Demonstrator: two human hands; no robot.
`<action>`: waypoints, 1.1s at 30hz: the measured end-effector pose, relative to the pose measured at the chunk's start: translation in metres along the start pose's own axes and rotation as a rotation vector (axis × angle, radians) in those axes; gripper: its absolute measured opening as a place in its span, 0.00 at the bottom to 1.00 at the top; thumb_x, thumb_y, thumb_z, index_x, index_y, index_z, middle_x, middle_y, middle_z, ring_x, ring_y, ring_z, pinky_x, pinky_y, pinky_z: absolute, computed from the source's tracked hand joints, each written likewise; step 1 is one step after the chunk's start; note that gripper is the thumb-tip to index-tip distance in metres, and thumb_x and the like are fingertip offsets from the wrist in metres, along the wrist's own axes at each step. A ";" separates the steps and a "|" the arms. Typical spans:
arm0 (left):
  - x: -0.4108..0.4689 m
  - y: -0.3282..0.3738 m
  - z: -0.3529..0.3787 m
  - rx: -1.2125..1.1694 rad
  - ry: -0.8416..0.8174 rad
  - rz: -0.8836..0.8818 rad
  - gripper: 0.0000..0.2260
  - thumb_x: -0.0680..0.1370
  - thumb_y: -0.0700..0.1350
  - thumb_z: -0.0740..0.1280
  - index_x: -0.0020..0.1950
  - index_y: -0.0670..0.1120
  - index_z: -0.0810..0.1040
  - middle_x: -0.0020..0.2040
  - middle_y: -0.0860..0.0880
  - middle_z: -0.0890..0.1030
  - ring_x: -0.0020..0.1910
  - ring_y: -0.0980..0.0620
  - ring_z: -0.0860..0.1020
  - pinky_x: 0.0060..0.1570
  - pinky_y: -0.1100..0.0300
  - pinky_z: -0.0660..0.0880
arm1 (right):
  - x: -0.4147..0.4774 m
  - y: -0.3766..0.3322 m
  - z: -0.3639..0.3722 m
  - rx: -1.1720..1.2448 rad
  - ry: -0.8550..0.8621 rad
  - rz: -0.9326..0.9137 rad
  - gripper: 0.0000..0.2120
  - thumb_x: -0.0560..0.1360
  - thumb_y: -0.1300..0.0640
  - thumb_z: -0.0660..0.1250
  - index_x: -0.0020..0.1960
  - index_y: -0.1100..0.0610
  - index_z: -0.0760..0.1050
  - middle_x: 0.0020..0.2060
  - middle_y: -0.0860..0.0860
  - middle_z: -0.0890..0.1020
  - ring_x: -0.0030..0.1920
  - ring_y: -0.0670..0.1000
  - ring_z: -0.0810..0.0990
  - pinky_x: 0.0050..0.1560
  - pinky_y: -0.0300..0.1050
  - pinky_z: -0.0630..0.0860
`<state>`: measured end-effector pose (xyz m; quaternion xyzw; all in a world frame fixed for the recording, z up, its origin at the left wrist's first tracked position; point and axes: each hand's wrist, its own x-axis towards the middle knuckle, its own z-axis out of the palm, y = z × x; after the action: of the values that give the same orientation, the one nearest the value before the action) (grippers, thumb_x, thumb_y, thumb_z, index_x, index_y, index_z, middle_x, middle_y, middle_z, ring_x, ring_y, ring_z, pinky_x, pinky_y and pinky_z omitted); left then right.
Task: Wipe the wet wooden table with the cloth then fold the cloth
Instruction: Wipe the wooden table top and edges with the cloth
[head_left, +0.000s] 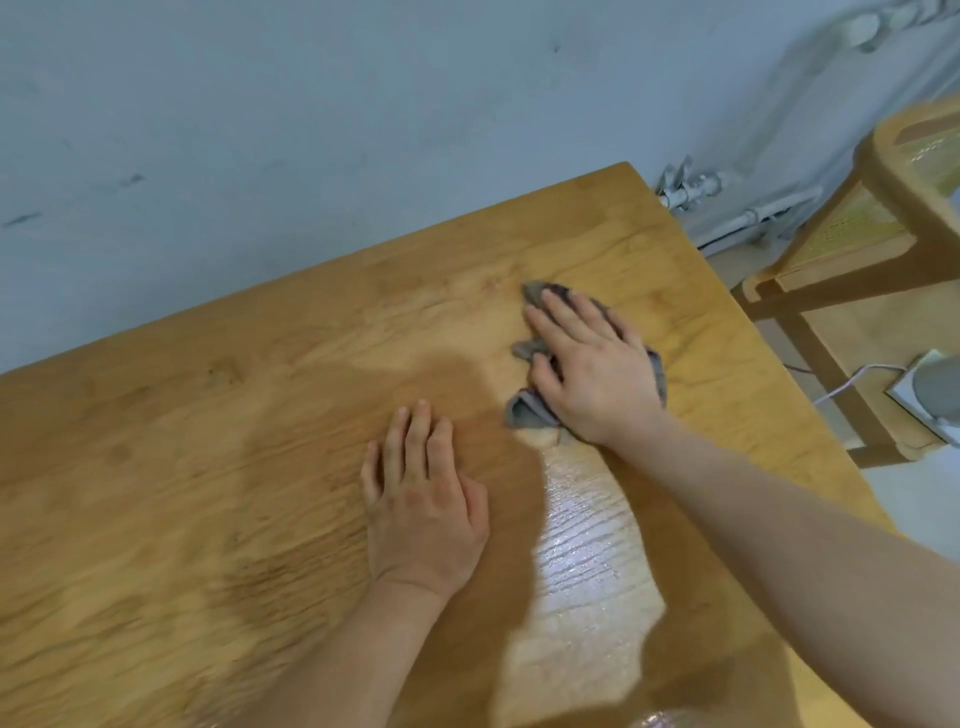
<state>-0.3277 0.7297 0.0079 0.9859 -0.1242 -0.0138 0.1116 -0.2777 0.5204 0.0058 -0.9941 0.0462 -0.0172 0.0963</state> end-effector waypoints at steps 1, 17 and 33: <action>0.000 0.000 0.000 0.004 -0.009 -0.002 0.23 0.73 0.49 0.55 0.67 0.44 0.70 0.72 0.44 0.69 0.73 0.44 0.63 0.70 0.42 0.59 | 0.008 0.022 -0.006 -0.012 0.008 0.131 0.26 0.79 0.45 0.52 0.76 0.47 0.63 0.76 0.47 0.62 0.77 0.50 0.57 0.75 0.55 0.54; 0.067 -0.041 -0.007 0.061 0.050 -0.075 0.20 0.75 0.47 0.54 0.66 0.45 0.67 0.71 0.44 0.67 0.70 0.44 0.64 0.70 0.43 0.60 | 0.066 0.000 0.004 0.069 -0.005 -0.128 0.24 0.79 0.48 0.52 0.74 0.48 0.66 0.76 0.45 0.64 0.77 0.49 0.58 0.73 0.53 0.53; 0.070 -0.042 -0.012 0.052 0.002 -0.125 0.26 0.75 0.50 0.51 0.71 0.45 0.67 0.74 0.46 0.66 0.73 0.46 0.62 0.71 0.46 0.58 | 0.084 -0.041 0.006 0.100 -0.137 -0.500 0.24 0.78 0.47 0.54 0.73 0.46 0.67 0.74 0.44 0.65 0.76 0.48 0.60 0.74 0.53 0.55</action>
<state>-0.2494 0.7547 0.0101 0.9943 -0.0625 -0.0168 0.0848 -0.1900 0.5536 0.0097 -0.9675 -0.2085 0.0247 0.1411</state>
